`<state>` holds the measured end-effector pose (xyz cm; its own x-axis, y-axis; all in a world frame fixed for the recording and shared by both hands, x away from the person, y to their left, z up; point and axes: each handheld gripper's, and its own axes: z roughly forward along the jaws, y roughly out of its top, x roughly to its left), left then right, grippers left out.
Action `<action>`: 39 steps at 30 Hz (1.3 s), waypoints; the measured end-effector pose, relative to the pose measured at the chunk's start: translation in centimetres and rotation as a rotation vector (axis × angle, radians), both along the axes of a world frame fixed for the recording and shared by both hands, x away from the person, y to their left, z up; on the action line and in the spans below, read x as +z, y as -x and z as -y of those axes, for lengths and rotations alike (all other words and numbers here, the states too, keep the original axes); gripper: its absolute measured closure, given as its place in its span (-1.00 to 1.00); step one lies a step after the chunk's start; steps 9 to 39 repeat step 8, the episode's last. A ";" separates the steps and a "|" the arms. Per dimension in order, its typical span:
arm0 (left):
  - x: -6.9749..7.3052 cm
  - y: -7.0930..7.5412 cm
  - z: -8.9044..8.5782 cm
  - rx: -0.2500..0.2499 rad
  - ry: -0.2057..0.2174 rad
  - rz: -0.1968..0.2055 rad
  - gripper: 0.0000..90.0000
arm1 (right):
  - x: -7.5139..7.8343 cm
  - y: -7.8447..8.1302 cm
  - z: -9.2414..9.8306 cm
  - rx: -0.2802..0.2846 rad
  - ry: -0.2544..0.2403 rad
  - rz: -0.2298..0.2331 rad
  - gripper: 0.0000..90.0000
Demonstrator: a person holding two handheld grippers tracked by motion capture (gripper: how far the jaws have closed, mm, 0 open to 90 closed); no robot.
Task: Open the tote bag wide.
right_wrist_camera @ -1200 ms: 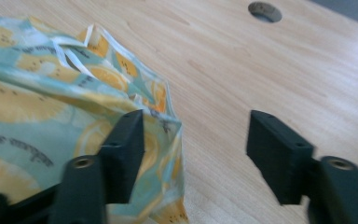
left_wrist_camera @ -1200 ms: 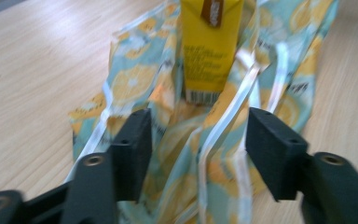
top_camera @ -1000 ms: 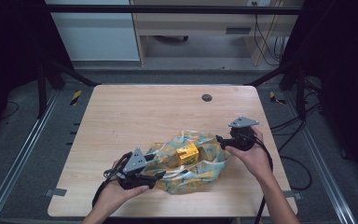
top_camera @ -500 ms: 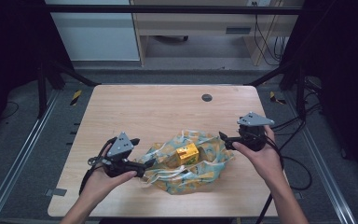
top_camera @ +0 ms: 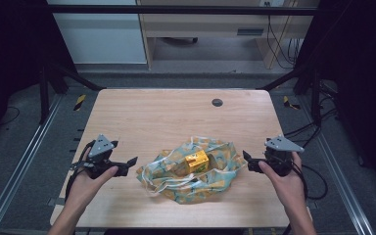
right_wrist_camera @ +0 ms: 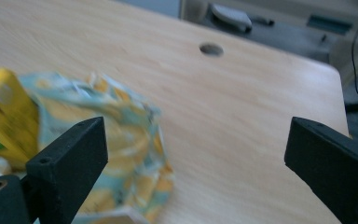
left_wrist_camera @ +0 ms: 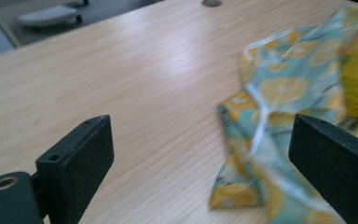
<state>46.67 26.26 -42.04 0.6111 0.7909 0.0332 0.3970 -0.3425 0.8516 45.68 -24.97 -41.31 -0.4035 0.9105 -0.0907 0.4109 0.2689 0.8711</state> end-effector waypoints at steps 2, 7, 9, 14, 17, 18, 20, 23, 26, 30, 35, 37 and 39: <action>-1.1 -0.2 -1.0 0.037 0.008 -0.015 -0.86 | -1.3 -0.2 0.4 -0.036 -0.011 -0.037 -0.87; -3.8 -0.3 -3.2 0.109 -0.026 -0.046 -0.86 | -4.0 -0.5 1.3 -0.127 -0.065 -0.066 -0.82; -4.1 -0.3 -3.4 0.121 0.000 -0.056 -0.86 | -4.5 -0.4 1.6 -0.147 -0.054 -0.069 -0.81; -4.1 -0.3 -3.4 0.121 0.000 -0.056 -0.86 | -4.5 -0.4 1.6 -0.147 -0.054 -0.069 -0.81; -4.1 -0.3 -3.4 0.121 0.000 -0.056 -0.86 | -4.5 -0.4 1.6 -0.147 -0.054 -0.069 -0.81; -4.1 -0.3 -3.4 0.121 0.000 -0.056 -0.86 | -4.5 -0.4 1.6 -0.147 -0.054 -0.069 -0.81; -4.1 -0.3 -3.4 0.121 0.000 -0.056 -0.86 | -4.5 -0.4 1.6 -0.147 -0.054 -0.069 -0.81; -4.1 -0.3 -3.4 0.121 0.000 -0.056 -0.86 | -4.5 -0.4 1.6 -0.147 -0.054 -0.069 -0.81; -4.1 -0.3 -3.4 0.121 0.000 -0.056 -0.86 | -4.5 -0.4 1.6 -0.147 -0.054 -0.069 -0.81; -4.1 -0.3 -3.4 0.121 0.000 -0.056 -0.86 | -4.5 -0.4 1.6 -0.147 -0.054 -0.069 -0.81; -4.1 -0.3 -3.4 0.121 0.000 -0.056 -0.86 | -4.5 -0.4 1.6 -0.147 -0.054 -0.069 -0.81; -4.1 -0.3 -3.4 0.121 0.000 -0.056 -0.86 | -4.5 -0.4 1.6 -0.147 -0.054 -0.069 -0.81; -4.1 -0.3 -3.4 0.121 0.000 -0.056 -0.86 | -4.5 -0.4 1.6 -0.147 -0.054 -0.069 -0.81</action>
